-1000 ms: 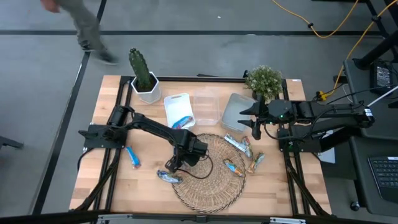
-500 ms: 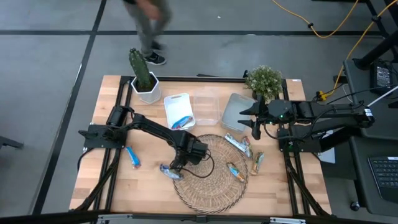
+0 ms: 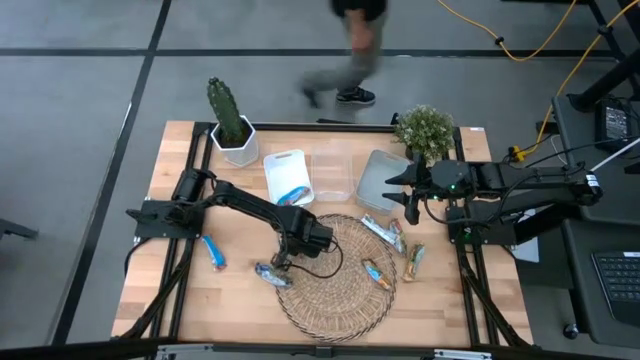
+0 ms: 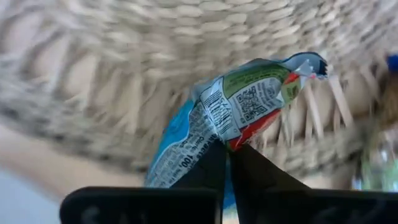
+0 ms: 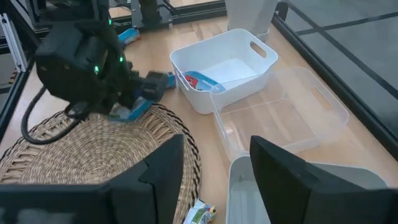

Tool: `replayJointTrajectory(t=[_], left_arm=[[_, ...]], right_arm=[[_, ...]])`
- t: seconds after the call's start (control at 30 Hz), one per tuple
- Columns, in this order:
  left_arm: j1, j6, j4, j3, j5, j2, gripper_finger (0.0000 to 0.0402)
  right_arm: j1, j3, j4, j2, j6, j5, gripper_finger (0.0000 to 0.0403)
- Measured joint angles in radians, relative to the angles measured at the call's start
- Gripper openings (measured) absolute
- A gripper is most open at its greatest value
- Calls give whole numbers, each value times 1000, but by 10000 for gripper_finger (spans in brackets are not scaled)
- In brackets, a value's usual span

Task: Pick and place Granola Bars by type
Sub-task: Put the red granola bar into the white bin

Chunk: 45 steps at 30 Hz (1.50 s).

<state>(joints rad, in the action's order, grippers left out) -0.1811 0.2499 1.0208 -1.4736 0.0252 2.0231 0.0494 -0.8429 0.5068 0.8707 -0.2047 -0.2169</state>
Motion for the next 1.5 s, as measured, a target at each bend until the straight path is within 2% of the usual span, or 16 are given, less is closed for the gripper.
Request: replayJointTrajectory(t=[0.17, 0.37, 0.57, 0.7, 0.8, 0.97, 1.07, 1.13, 1.27, 1.37, 1.5], left_arm=[[14, 49, 168, -127, -53, -51, 3], [52, 30, 234, -372, -73, -162, 2], [66, -75, 288, -620, -245, -358, 2], [66, -169, 287, -643, -313, -505, 2], [62, -250, 291, -642, -346, -569, 2], [57, -313, 292, -642, -427, -606, 2], [159, -278, 273, -640, -475, -605, 3], [276, -241, 249, -641, -433, -601, 3], [494, -211, 236, -641, -240, -567, 2], [578, -199, 237, -640, -156, -540, 3], [626, -177, 271, -638, -58, -490, 3]], right_arm=[[0, 0, -1, 0, 1, 0, 187], [0, 0, 0, 6, 2, 0, 187], [0, 0, -2, 33, 3, 0, 187], [0, 1, -9, 53, 3, 0, 187], [0, 1, -27, 53, 7, 0, 187], [0, 1, -93, 48, 79, -1, 187], [0, 1, -126, 48, 118, -1, 187], [0, 1, -154, 48, 147, -1, 187], [0, 0, -180, 48, 211, -1, 187], [0, 0, -182, 48, 216, -2, 187], [0, 0, -182, 48, 213, -2, 187]])
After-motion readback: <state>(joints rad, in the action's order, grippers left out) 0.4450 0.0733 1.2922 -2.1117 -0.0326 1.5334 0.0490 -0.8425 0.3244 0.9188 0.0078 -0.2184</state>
